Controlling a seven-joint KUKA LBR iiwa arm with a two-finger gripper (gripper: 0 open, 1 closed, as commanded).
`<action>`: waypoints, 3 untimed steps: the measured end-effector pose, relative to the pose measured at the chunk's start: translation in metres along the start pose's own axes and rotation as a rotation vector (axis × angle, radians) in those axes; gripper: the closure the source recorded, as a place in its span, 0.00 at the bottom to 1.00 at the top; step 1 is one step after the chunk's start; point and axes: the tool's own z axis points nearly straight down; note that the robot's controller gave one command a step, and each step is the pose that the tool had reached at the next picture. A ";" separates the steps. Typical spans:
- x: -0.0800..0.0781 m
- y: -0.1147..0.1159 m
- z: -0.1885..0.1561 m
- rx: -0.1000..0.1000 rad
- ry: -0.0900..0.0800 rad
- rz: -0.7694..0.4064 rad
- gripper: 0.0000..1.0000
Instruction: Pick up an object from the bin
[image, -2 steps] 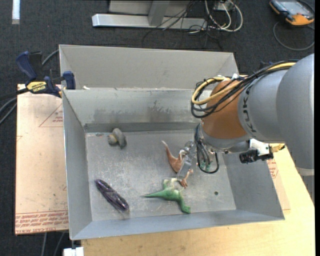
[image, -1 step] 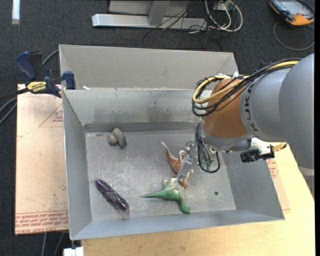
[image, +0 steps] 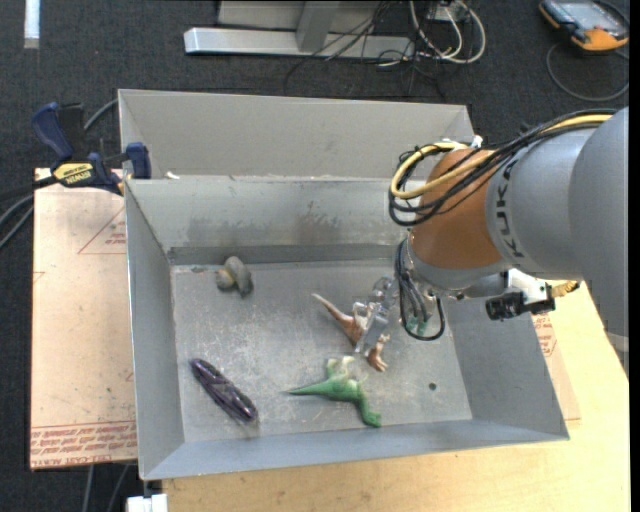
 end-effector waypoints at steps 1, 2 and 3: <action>0.001 -0.001 -0.011 0.002 0.003 0.000 1.00; 0.001 -0.001 -0.030 0.001 0.002 0.000 1.00; 0.001 0.000 -0.047 0.002 0.004 -0.001 1.00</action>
Offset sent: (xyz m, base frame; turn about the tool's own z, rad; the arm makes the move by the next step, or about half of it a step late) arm -0.0002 -0.0001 0.0628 0.0000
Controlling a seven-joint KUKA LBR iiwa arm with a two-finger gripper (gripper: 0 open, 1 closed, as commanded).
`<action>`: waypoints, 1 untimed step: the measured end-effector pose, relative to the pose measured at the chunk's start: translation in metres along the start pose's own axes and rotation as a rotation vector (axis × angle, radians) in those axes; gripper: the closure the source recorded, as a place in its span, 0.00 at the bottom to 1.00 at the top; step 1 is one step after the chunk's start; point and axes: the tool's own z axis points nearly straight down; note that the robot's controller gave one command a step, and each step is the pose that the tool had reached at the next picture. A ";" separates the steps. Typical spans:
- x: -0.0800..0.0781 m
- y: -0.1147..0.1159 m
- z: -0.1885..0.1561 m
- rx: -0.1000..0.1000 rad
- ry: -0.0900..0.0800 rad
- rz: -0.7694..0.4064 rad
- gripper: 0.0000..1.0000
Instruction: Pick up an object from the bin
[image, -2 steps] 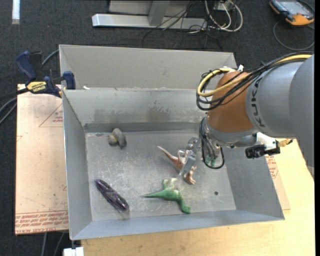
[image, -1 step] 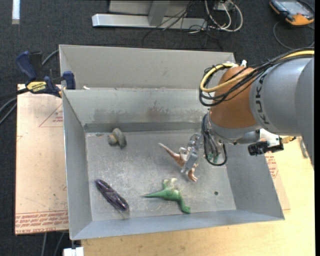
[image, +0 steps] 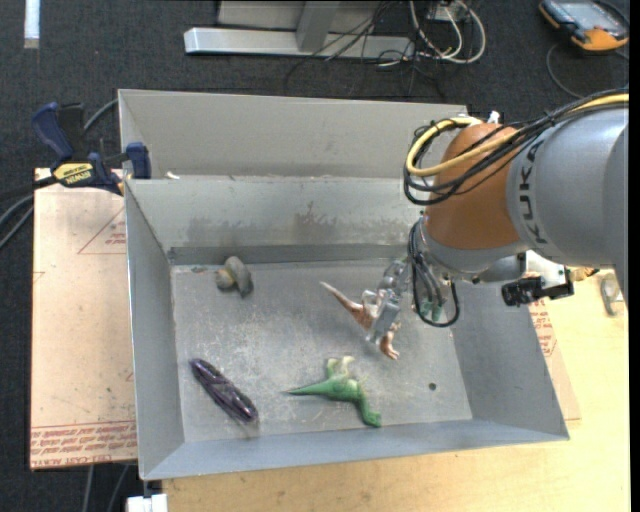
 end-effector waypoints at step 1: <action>0.000 0.000 -0.020 -0.001 -0.002 0.000 1.00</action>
Offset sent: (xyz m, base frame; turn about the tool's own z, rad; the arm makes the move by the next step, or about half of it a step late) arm -0.0001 0.0001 0.0138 0.0000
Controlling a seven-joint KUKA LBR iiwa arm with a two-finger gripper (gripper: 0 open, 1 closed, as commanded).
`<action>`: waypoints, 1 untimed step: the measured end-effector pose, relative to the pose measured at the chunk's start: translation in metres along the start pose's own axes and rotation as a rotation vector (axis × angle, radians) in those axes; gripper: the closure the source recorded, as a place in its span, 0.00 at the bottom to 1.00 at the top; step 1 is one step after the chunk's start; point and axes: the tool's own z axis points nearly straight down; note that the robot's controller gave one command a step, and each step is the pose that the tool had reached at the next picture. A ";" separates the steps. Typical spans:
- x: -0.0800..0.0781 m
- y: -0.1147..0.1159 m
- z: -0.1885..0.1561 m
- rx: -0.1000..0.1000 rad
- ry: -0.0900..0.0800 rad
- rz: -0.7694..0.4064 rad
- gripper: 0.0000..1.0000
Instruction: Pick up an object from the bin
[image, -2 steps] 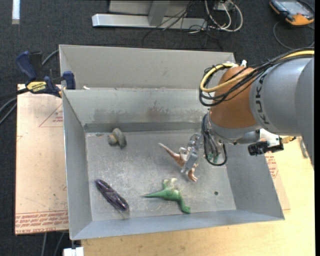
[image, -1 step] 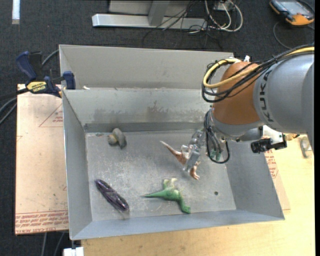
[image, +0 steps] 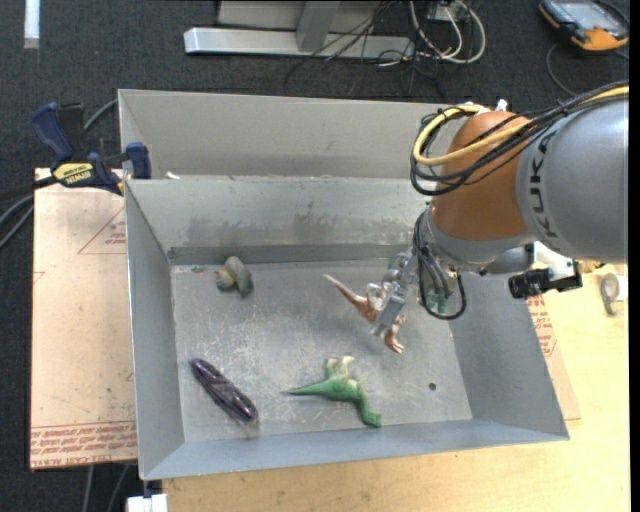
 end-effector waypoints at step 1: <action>-0.001 0.000 -0.016 -0.002 -0.004 0.000 1.00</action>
Offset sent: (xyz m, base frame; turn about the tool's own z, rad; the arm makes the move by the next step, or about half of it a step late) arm 0.0000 0.0000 0.0005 0.0000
